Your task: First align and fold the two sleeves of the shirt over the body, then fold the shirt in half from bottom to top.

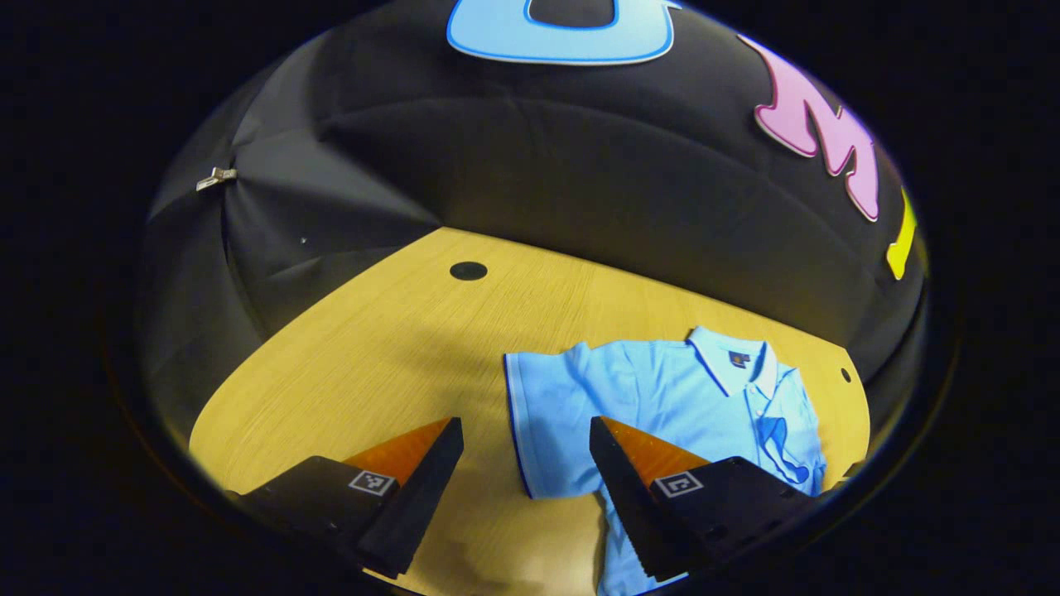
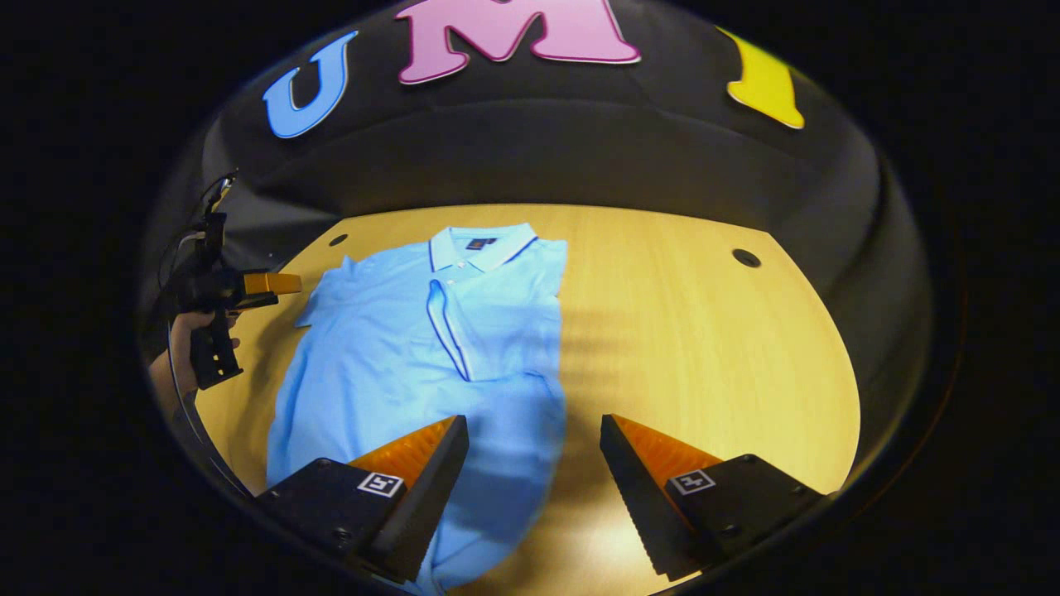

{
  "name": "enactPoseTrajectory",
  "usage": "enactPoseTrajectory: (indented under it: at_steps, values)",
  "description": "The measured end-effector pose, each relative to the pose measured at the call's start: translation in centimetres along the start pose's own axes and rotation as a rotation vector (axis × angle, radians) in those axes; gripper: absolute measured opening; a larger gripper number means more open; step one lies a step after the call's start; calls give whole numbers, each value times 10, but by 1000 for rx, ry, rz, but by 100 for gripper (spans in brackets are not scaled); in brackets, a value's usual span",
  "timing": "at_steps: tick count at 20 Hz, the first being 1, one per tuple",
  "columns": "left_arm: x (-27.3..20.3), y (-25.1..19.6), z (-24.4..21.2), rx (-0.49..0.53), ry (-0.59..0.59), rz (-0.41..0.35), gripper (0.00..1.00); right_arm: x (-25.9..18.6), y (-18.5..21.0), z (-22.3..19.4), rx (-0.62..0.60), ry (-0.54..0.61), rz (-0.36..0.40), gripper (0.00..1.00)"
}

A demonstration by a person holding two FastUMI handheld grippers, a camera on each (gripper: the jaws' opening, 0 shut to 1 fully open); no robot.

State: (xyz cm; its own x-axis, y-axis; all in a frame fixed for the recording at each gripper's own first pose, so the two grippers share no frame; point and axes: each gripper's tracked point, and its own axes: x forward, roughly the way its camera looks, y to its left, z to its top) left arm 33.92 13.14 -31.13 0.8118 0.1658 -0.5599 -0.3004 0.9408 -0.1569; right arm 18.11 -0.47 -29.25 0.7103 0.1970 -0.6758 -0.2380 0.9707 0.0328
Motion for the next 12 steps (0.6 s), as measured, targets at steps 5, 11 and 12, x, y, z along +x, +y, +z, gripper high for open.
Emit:
enactPoseTrajectory:
  at_steps: [5, 11, 12]
  values:
    - [53, 4, 17, 115, 9, 30, 96, -24, -43, -21, 25, 6, -74, 100]
    - [86, -3, 21, 184, 52, 24, 96, -41, -49, -38, 108, 2, -87, 100]
    - [90, -7, 25, 186, 40, 15, 98, -42, -49, -39, 105, -2, -89, 100]
